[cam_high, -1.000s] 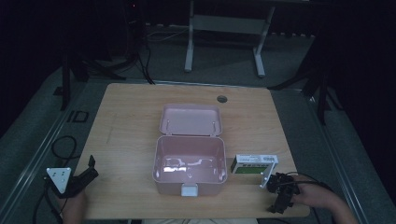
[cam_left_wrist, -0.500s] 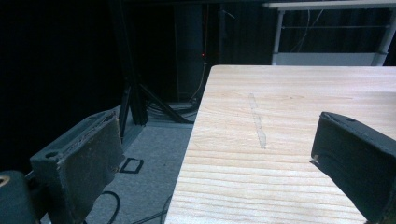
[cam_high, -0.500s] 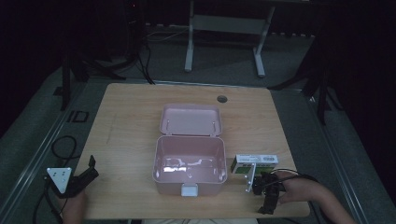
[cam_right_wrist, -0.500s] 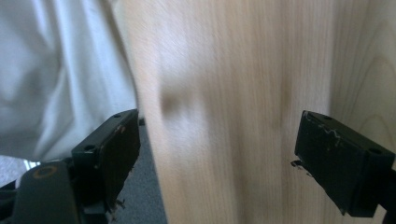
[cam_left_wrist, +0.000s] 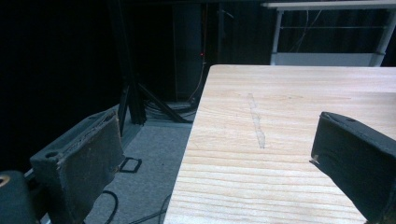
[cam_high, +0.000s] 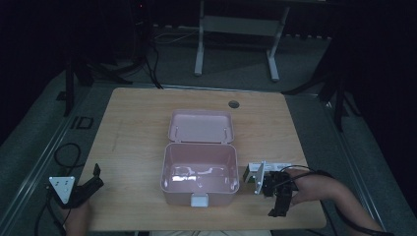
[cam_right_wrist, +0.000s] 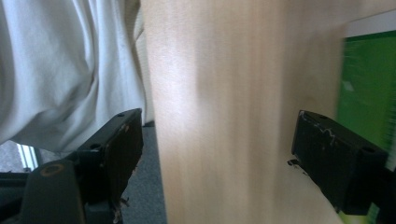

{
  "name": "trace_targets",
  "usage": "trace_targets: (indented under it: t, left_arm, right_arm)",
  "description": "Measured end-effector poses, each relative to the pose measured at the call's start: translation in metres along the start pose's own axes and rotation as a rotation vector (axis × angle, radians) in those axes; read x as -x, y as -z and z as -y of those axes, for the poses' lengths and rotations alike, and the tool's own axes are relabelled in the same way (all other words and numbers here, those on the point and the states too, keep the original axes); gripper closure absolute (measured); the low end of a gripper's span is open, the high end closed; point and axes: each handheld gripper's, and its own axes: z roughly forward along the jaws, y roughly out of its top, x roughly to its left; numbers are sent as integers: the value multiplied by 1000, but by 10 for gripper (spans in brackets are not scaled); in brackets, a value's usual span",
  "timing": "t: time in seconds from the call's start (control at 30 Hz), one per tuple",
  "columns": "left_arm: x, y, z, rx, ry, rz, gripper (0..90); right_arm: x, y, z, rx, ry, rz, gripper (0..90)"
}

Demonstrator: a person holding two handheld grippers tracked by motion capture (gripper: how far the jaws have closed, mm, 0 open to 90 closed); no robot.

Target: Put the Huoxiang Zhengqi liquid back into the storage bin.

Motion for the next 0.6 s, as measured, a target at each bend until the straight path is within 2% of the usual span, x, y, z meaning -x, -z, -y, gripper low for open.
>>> trace_targets:
  t: [0.27,0.4,0.43,0.53,0.6]
  left_arm:
    - [0,0,0,-1,0,1,24]
    - [0,0,0,-2,0,2,24]
    - [0,0,0,-1,0,2,24]
    - [0,0,0,-1,1,2,24]
    - [0,0,0,-4,-2,4,24]
  right_arm:
    - [13,29,1,15,9,58,164]
    - [16,33,2,13,2,71,164]
    - [24,41,4,19,-5,108,169]
    - [28,46,6,25,-9,120,200]
    - [35,51,8,23,-18,141,200]
